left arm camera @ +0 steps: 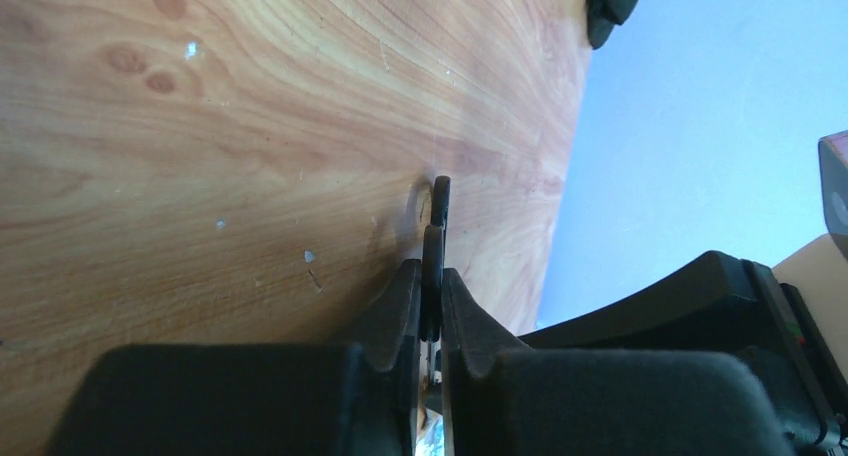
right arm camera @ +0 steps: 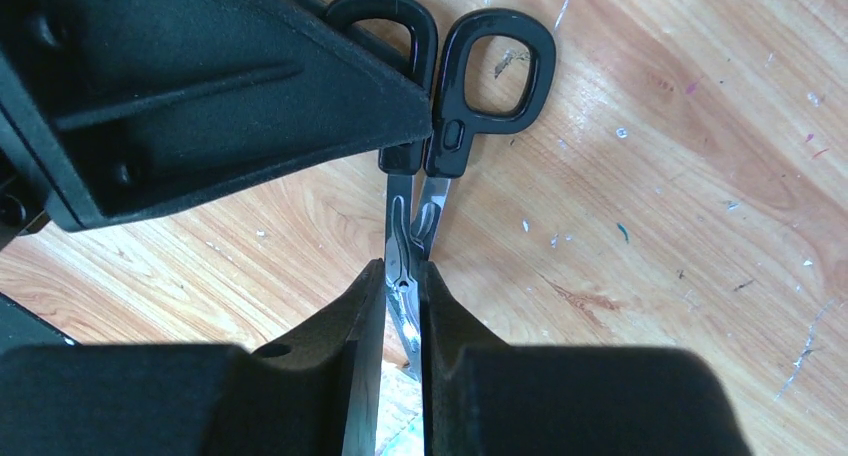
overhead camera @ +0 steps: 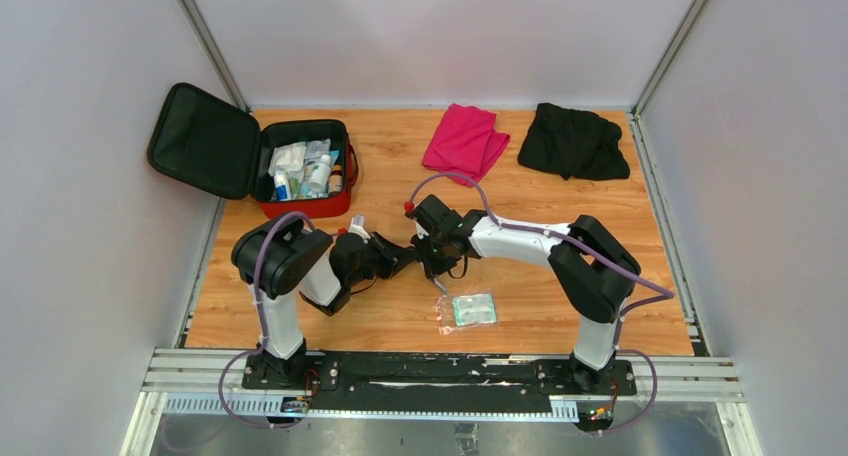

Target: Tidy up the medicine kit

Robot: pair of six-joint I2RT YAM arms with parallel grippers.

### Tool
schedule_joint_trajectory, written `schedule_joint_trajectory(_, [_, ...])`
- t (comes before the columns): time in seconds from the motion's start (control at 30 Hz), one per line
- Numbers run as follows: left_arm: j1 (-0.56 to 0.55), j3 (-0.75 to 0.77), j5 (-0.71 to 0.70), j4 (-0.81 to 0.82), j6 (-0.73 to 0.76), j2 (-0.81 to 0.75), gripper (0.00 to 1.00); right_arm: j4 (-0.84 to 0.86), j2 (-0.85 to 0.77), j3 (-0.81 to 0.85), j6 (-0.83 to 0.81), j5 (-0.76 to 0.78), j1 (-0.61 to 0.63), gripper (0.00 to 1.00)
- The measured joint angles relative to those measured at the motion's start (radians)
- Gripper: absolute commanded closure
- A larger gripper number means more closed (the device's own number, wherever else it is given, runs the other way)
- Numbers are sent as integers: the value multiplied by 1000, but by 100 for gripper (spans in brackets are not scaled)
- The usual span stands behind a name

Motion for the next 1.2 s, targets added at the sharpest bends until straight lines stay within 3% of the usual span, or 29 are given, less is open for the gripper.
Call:
schedule_joint_trajectory(0.07, [3, -11, 11, 96, -28, 49, 100, 0, -2, 0, 0, 0, -1, 100])
schedule_joint_trajectory(0.27, [10, -27, 26, 230, -55, 125, 100, 2, -4, -4, 0, 0, -2, 89])
schedule_joint_trajectory(0.53, [16, -30, 32, 150, -14, 57, 100, -33, -47, -6, -4, 31, -2, 35])
schedule_joint_trajectory(0.77, [17, -8, 33, -18, 52, -65, 100, -106, -240, -6, -5, 158, -2, 32])
schedule_joint_trajectory(0.97, [17, 111, 28, -335, 151, -265, 100, -137, -420, -50, 10, 248, -3, 32])
schedule_joint_trajectory(1.2, [75, 477, -55, -911, 418, -563, 100, -189, -555, -169, 51, 311, -5, 32])
